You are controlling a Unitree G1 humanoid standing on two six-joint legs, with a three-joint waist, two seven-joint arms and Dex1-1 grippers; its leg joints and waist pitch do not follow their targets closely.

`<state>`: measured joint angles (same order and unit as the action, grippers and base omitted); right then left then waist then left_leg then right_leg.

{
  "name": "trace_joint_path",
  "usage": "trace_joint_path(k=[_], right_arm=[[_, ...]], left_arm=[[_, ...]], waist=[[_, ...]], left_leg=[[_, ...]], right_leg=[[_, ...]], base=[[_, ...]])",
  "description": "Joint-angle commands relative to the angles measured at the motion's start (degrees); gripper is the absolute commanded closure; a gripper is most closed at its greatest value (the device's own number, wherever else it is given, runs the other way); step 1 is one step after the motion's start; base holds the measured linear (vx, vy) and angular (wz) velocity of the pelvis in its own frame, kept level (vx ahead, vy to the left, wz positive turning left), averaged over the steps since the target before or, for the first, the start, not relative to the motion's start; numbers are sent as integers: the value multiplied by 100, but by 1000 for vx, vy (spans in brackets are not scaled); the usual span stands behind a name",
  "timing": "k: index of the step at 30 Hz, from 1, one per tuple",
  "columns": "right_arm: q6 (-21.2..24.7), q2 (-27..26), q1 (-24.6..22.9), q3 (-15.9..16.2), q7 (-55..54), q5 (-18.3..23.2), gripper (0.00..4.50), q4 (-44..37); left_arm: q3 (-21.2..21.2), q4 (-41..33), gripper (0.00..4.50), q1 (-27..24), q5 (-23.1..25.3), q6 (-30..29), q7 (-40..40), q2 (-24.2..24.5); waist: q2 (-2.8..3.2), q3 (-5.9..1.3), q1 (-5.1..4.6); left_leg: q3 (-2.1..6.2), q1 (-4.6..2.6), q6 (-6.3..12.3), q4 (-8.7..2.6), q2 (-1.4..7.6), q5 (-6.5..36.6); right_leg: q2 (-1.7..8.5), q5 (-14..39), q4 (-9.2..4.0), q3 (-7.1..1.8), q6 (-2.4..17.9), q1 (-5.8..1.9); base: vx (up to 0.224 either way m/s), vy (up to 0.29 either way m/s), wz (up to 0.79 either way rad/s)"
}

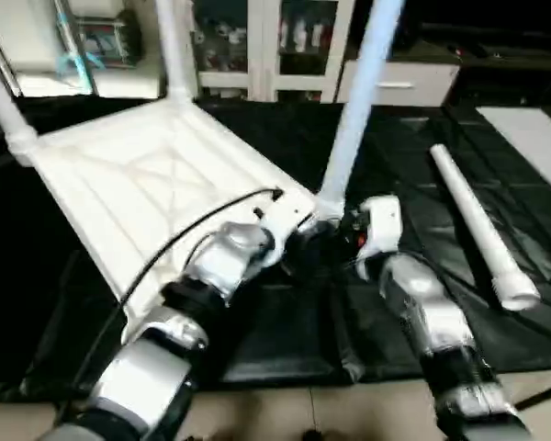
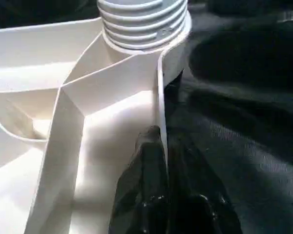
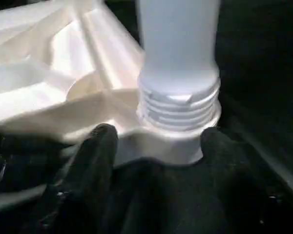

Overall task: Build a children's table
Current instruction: Rotate leg to tighten

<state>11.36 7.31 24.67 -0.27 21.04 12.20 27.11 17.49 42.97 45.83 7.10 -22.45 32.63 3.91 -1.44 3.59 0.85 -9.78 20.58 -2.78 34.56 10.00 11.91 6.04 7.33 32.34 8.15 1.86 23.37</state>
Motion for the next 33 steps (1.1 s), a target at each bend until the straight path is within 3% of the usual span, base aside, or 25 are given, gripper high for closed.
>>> trace_joint_path(k=[1, 3, 6, 7, 12, 13, 16, 18, 19, 21, 28, 33], right_arm=[[146, 345, -128, 52, 264, 32, 114, -645], [219, 619, -280, 109, 499, 5, 100, -942], [403, 1307, -528, 219, 1387, 83, 77, -1491], [538, 1559, -615, 240, 1736, 170, 68, -1680], [768, 2727, -1000, 478, 3355, 474, 35, -2274], [804, 2830, -1028, 503, 3501, 521, 24, -2302], [796, 3184, -1072, 753, 4110, 517, 10, -2357], [742, 3201, -1052, 810, 4173, 473, 10, -2330], [614, 3165, -994, 886, 4215, 364, 10, -2241], [394, 3039, -846, 973, 4150, 164, 10, -2023], [238, 2691, -500, 1098, 4248, 192, 10, -1490], [-6, 2646, -321, 1265, 4564, 44, 10, -1139]], left_arm=[[230, -351, 450, -235, -12, 218, 485, 95], [376, -570, 450, -400, -62, 254, 861, 224], [606, -969, 450, -685, -147, 289, 1469, 497], [662, -1070, 450, -760, -157, 354, 1588, 588], [769, -1552, 450, -1057, -292, 592, 2302, 965], [791, -1645, 450, -1102, -320, 628, 2429, 1026], [972, -2288, 450, -1391, -577, 786, 3258, 1407], [1016, -2396, 450, -1428, -603, 730, 3376, 1477], [1062, -2453, 450, -1449, -578, 727, 3447, 1534], [1096, -2459, 450, -1454, -510, 744, 3475, 1570], [1108, -2498, 450, -1419, -425, 757, 3534, 1582], [1117, -2490, 450, -1383, -407, 754, 3549, 1646]], waist=[[-98, -461, 123], [-97, -459, 195], [-90, -435, 309], [-84, -407, 326], [-105, -366, 343], [-115, -367, 337], [-114, -375, 330], [-120, -364, 327], [-107, -374, 349], [-134, -374, 380], [-119, -403, 391], [-130, -402, 397]], left_leg=[[63, -25, 659, -385, 327, 539], [44, 8, 735, -383, 313, 460], [40, -11, 725, -394, 328, 557], [31, -39, 673, -411, 338, 710], [29, -126, 454, -448, 361, 1293], [47, -79, 436, -461, 376, 1276], [56, -73, 400, -468, 385, 1292], [49, -66, 386, -475, 384, 1258], [22, -118, 378, -458, 385, 1230], [-11, -150, 341, -448, 386, 1197], [-28, -114, 343, -448, 385, 963], [-29, -89, 363, -435, 368, 959]], right_leg=[[416, 1290, -295, -398, 1132, -332], [405, 1319, -264, -415, 1124, -351], [399, 1650, -285, -426, 969, -351], [392, 1909, -332, -429, 903, -316], [376, 2635, -418, -470, 708, -254], [388, 2661, -397, -480, 681, -295], [403, 2681, -391, -493, 667, -278], [401, 2653, -384, -509, 702, -267], [386, 2548, -387, -522, 763, -222], [369, 2408, -355, -540, 868, -193], [361, 1865, -244, -593, 1049, -248], [377, 1965, -256, -598, 1016, -271]], base=[[61, -31, 8], [0, 0, 0], [0, 0, 0], [0, 0, 0], [0, 0, 0], [0, 0, 0], [0, 0, 0], [0, 0, 0], [0, 0, 0], [0, 0, 0], [0, 0, 0], [0, 0, 0]])
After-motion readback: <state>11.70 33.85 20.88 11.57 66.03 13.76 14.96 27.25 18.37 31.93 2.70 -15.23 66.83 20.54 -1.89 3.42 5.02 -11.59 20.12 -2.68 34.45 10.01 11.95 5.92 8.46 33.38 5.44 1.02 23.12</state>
